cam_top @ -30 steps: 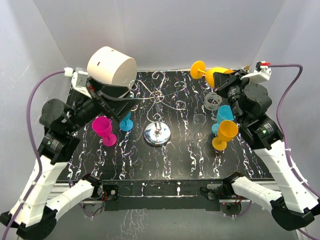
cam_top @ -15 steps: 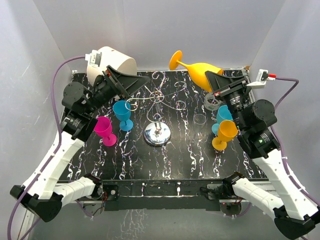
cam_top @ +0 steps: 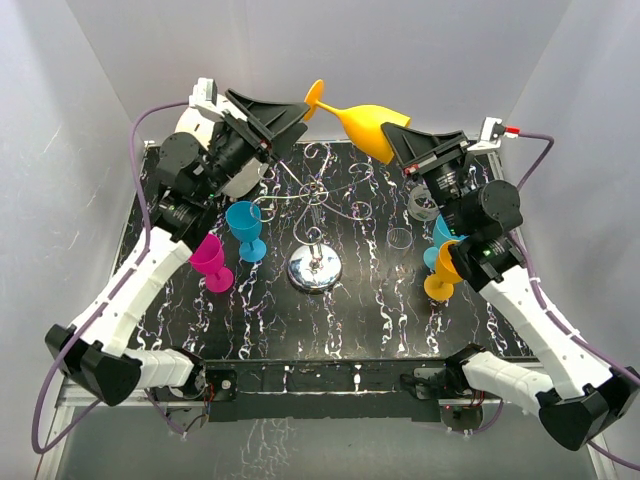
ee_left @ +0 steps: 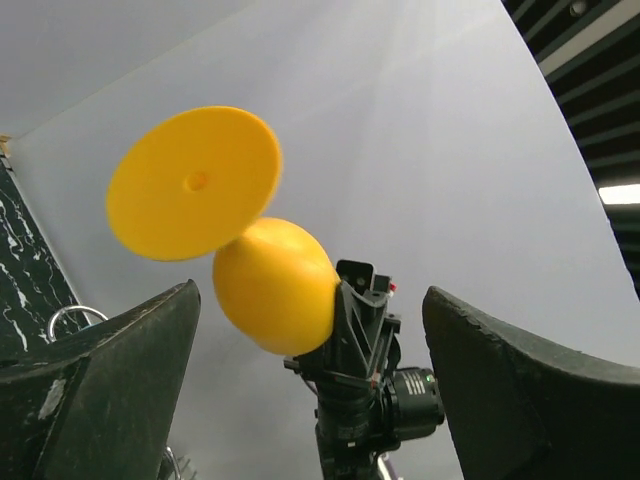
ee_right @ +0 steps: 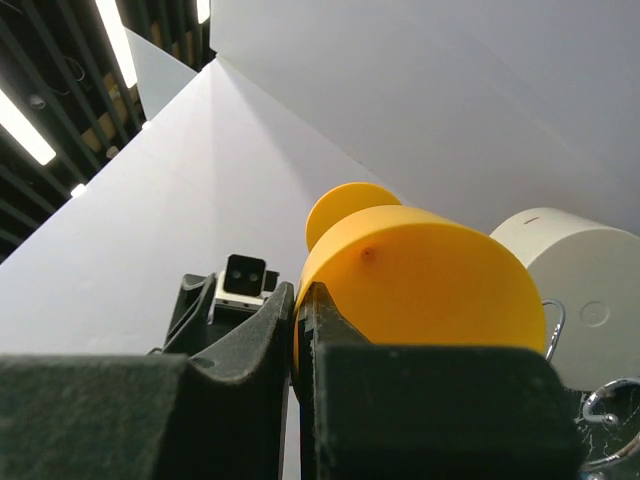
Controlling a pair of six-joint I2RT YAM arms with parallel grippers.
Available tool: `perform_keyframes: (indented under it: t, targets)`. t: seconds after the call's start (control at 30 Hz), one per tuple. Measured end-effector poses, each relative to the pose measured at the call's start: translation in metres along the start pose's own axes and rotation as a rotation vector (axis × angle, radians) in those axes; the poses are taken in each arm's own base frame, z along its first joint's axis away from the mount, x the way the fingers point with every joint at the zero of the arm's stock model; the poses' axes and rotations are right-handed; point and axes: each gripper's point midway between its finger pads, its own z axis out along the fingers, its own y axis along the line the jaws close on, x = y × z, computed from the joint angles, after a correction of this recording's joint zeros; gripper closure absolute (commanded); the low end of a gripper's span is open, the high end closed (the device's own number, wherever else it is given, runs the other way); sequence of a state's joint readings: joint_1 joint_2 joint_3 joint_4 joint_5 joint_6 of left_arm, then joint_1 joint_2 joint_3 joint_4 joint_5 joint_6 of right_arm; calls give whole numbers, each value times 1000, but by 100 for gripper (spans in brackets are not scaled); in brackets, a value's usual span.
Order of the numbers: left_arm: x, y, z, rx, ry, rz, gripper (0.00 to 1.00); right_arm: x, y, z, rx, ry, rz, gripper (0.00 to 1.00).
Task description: Place the wine glass upside down on the wine glass rack
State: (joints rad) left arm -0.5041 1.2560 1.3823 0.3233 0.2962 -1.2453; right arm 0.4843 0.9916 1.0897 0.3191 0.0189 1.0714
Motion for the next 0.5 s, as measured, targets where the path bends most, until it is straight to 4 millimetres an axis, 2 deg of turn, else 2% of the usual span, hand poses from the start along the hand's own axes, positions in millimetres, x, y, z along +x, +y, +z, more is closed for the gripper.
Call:
perform_keyframes:
  t: [0.2, 0.33, 0.5]
  targets:
    - [-1, 25, 22, -52, -35, -82, 24, 1, 6, 9, -51, -6, 33, 100]
    - [2, 23, 27, -56, -54, -99, 31, 5, 7, 14, -76, 1, 59, 100]
    - [-6, 13, 29, -49, -101, -90, 40, 15, 4, 21, -82, 17, 88, 100]
